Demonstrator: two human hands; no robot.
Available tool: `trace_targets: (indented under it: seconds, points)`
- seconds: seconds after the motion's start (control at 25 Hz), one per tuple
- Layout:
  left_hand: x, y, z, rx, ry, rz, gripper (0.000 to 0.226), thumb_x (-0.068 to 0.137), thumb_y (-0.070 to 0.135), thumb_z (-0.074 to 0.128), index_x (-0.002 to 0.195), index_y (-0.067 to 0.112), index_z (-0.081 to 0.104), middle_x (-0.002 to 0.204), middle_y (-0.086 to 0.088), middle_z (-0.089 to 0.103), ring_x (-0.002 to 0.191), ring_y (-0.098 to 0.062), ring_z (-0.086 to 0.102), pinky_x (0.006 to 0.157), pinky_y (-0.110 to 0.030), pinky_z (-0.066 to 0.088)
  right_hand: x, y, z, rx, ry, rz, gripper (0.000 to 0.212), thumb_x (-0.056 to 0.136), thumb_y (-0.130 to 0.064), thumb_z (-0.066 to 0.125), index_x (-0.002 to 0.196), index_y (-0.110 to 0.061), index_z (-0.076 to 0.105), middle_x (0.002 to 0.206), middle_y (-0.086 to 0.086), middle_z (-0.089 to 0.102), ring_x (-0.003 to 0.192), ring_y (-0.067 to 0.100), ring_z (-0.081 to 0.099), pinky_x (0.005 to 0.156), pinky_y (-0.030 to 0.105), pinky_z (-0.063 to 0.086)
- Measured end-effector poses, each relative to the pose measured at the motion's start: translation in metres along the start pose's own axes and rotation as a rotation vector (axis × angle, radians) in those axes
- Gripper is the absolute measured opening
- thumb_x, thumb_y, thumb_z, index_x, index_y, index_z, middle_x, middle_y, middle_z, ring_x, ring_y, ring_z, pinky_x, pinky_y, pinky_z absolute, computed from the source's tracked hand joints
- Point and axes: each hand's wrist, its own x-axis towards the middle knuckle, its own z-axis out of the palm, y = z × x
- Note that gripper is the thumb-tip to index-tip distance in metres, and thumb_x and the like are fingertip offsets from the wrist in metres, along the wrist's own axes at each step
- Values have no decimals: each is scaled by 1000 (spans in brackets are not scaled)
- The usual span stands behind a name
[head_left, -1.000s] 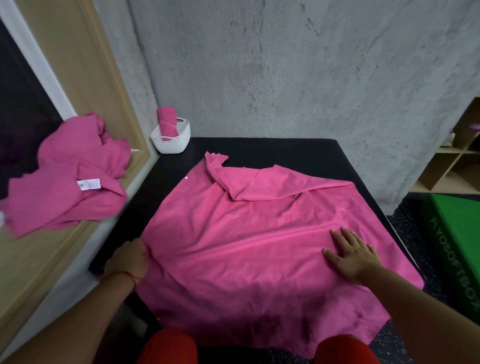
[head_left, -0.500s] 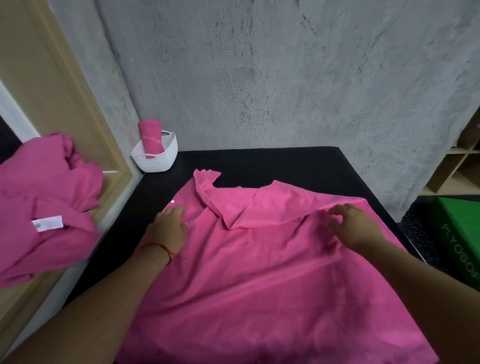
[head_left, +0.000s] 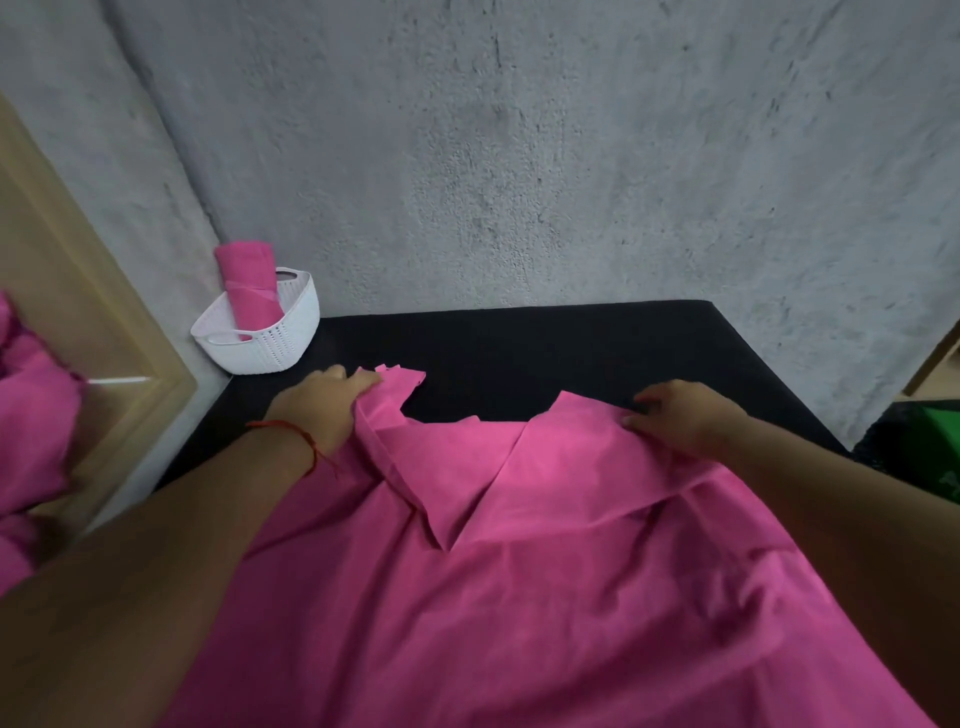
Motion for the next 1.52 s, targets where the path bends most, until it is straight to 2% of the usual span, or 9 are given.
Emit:
trace_targets:
  seconds: [0.12,0.28,0.44,0.64,0.76,0.88,1.04,1.24,1.52]
  points:
    - [21,-4,1,-103,71,-7,33,91,27,46,113,41,66,106,-3,68,100,-33,66,86,-41,54,18,2,-2,7,-34,-15,10,88,-49,78,85,-40,77,94,-13,76,87,14,71,88,36,58]
    - [29,-5,-6,-280,146,-74,18,93,23,55,91,33,71,91,1,74,86,-29,69,82,-39,56,30,7,-10,-36,-43,-8,20,98,-25,60,87,-22,77,91,-2,75,89,24,71,83,35,55]
    - [47,-6,-24,-537,156,-216,23,89,4,53,81,15,71,64,-2,74,54,-23,70,59,-28,55,66,26,-46,190,255,169,37,102,-30,53,82,-7,73,86,18,74,90,38,72,77,38,54]
    - [93,-6,-71,-561,517,-471,30,91,23,56,112,5,69,115,-25,72,107,-42,69,97,-45,55,113,68,-91,555,614,387,37,93,-31,56,107,-1,71,105,27,72,103,43,71,87,44,55]
    - [97,28,-53,-568,368,-366,54,102,25,55,150,6,40,142,-27,56,130,-42,55,107,-39,42,107,64,-79,757,543,301,31,90,-31,58,114,-14,67,92,15,66,90,27,65,71,33,49]
    - [81,47,11,-507,56,-246,62,105,37,52,159,11,35,156,-20,48,142,-36,47,116,-36,35,99,65,-35,609,239,178,42,106,-20,59,146,-8,58,130,21,66,110,27,61,93,34,45]
    - [50,39,78,-203,-65,-214,76,98,70,28,162,30,28,172,2,22,157,-28,22,126,-49,19,83,81,27,65,45,102,70,106,-63,39,166,-29,31,175,4,25,160,28,25,130,44,18]
    - [41,30,83,-164,2,-211,65,102,68,25,162,42,23,172,11,17,159,-22,15,124,-55,18,75,83,44,-56,120,78,73,102,-73,18,168,-44,11,178,-8,5,164,20,5,131,51,9]
    - [25,-71,80,-140,30,-481,94,81,88,12,160,40,26,171,4,21,158,-28,18,125,-56,16,71,77,39,-106,86,101,74,100,-75,15,168,-45,5,178,-9,-1,164,18,2,131,50,8]
